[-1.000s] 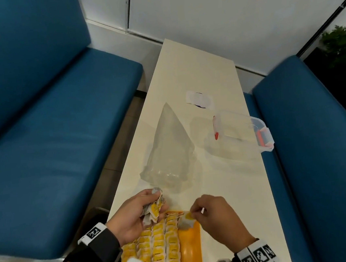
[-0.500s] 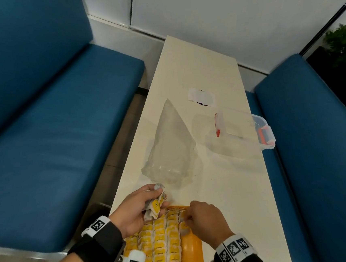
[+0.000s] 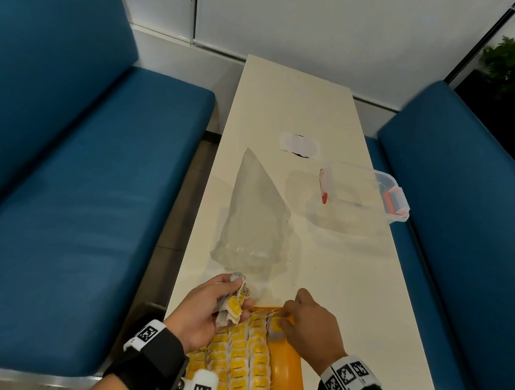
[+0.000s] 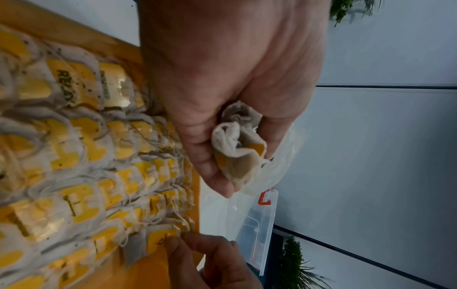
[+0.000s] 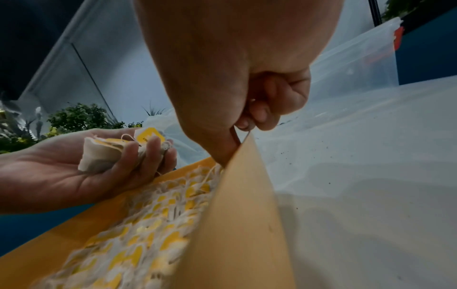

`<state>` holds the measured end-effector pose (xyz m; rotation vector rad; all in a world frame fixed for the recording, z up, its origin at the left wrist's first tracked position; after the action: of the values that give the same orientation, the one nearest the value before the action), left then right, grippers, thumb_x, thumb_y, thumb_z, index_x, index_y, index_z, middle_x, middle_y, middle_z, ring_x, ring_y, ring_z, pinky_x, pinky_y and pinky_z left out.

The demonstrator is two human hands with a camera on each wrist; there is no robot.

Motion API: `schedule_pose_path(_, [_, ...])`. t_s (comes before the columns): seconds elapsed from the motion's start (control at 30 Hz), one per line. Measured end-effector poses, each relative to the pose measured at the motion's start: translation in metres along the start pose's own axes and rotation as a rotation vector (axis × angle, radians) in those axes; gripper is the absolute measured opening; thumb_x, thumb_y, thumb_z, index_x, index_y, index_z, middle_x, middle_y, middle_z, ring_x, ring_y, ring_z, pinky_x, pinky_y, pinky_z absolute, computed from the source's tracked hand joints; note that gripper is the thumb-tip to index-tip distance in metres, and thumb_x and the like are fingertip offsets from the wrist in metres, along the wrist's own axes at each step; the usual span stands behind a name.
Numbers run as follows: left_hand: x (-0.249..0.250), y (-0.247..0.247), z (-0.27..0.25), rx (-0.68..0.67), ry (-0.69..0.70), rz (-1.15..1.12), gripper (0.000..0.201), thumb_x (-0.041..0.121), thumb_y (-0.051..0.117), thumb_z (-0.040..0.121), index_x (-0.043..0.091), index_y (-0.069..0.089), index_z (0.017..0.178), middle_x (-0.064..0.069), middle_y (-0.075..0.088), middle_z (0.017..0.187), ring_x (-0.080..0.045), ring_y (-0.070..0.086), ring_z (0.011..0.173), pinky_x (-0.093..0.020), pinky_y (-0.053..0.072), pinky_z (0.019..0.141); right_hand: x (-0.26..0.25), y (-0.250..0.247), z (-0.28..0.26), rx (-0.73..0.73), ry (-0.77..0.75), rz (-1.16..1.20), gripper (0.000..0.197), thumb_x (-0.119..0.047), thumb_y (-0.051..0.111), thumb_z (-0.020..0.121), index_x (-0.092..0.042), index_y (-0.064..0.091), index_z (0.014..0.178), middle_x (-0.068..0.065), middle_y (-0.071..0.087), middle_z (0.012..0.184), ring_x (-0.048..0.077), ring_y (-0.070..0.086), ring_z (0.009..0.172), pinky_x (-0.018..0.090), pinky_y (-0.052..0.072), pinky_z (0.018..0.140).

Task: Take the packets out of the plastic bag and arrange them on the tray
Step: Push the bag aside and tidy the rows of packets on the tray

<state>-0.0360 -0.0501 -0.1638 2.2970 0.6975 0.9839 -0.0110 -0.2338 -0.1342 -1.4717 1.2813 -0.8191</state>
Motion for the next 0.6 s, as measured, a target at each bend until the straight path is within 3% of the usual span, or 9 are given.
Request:
schedule_pose_path(0.1, [-0.001,0.001,0.001,-0.005,0.001,-0.008,0.038,0.016,0.07,0.093,0.0,0.061,0.127,-0.023,0.069,0.107,-0.034,0.072,0.096,-0.047,0.062,0.081,-0.012,-0.018,-0.007,0.066,-0.014,0.092,0.027,-0.051,0.053,0.09,-0.031,0.063,0.105,-0.011,0.051,0.104,0.009,0.06,0.086,0.023,0.047,0.066])
schedule_pose_path(0.17, [-0.002,0.003,0.0,0.005,-0.002,-0.025,0.034,0.015,0.069,0.094,0.0,0.062,0.125,-0.023,0.071,0.108,-0.035,0.073,0.102,-0.048,0.063,0.083,-0.026,-0.031,-0.011,0.077,-0.005,0.295,0.026,-0.054,0.061,0.084,-0.031,0.064,0.097,-0.012,0.059,0.091,0.006,0.061,0.079,0.021,0.048,0.065])
schedule_pose_path(0.27, [-0.001,0.011,0.0,0.009,0.034,-0.063,0.031,0.013,0.065,0.097,0.0,0.061,0.125,-0.022,0.071,0.108,-0.037,0.071,0.11,-0.042,0.064,0.077,-0.044,-0.031,-0.012,-0.099,0.141,0.814,0.033,-0.052,0.072,0.081,-0.02,0.068,0.084,0.001,0.071,0.074,0.014,0.067,0.058,0.027,0.051,0.056])
schedule_pose_path(0.37, [0.0,0.012,0.001,0.018,0.084,-0.086,0.036,0.015,0.065,0.097,0.0,0.059,0.129,-0.02,0.072,0.107,-0.036,0.069,0.115,-0.043,0.06,0.085,-0.053,-0.024,-0.013,-0.275,0.269,1.067,0.048,-0.05,0.071,0.085,-0.003,0.069,0.087,0.009,0.072,0.07,0.024,0.064,0.054,0.025,0.038,0.043])
schedule_pose_path(0.43, [0.001,0.012,0.001,0.03,0.111,-0.103,0.034,0.015,0.064,0.098,0.002,0.059,0.129,-0.019,0.073,0.107,-0.032,0.07,0.114,-0.04,0.063,0.081,-0.055,-0.022,-0.012,-0.309,0.302,1.157,0.04,-0.041,0.075,0.085,-0.003,0.067,0.085,0.012,0.07,0.07,0.023,0.061,0.052,0.024,0.032,0.042])
schedule_pose_path(0.53, [0.001,0.014,0.0,0.04,0.124,-0.138,0.033,0.016,0.063,0.099,0.003,0.06,0.129,-0.019,0.073,0.107,-0.031,0.07,0.115,-0.037,0.062,0.075,-0.058,-0.022,-0.01,-0.302,0.305,1.217,0.016,-0.017,0.077,0.083,-0.007,0.065,0.079,0.015,0.066,0.071,0.021,0.06,0.049,0.023,0.033,0.041])
schedule_pose_path(0.6, [0.001,0.016,0.0,0.042,0.129,-0.156,0.033,0.017,0.063,0.099,0.003,0.059,0.129,-0.02,0.073,0.109,-0.031,0.07,0.115,-0.037,0.062,0.073,-0.058,-0.021,-0.01,-0.298,0.333,1.251,0.01,-0.007,0.073,0.083,-0.007,0.065,0.078,0.016,0.064,0.071,0.023,0.061,0.051,0.023,0.035,0.042])
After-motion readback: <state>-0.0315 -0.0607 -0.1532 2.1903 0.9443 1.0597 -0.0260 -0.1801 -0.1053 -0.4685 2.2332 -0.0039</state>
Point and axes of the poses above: each hand's wrist, its own z-axis towards the middle knuckle, its own y-axis out of the palm, x = y × z, the point moved 8 cm from there along z, towards the middle knuckle
